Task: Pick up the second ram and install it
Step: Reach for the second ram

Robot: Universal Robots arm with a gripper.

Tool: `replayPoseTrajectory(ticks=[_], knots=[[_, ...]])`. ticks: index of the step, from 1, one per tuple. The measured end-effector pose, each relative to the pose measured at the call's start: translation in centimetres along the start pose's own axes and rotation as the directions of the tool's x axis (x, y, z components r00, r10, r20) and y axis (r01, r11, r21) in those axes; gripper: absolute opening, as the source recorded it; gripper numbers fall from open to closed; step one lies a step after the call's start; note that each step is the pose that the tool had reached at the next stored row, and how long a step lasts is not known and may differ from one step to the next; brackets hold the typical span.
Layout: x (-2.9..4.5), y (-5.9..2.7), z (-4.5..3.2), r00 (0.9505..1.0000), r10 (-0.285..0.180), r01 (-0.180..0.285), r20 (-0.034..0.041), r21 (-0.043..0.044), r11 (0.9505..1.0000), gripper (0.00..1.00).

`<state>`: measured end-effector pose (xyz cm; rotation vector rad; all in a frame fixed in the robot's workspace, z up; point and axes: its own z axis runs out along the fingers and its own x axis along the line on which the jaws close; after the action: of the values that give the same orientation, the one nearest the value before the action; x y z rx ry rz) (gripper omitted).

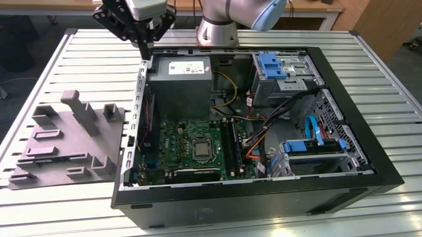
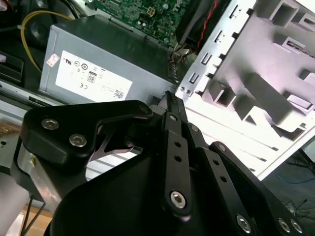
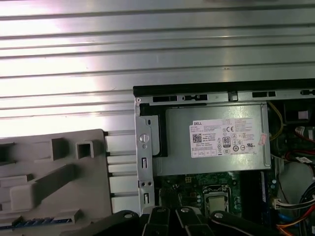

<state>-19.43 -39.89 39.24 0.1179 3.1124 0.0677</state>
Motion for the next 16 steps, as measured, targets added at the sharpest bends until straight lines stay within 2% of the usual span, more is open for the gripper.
replayPoseTrajectory(ticks=[16], knots=[[3.6,-0.27,-0.06,1.0,0.0,0.0,-0.0001,0.0001,1.0,0.11]])
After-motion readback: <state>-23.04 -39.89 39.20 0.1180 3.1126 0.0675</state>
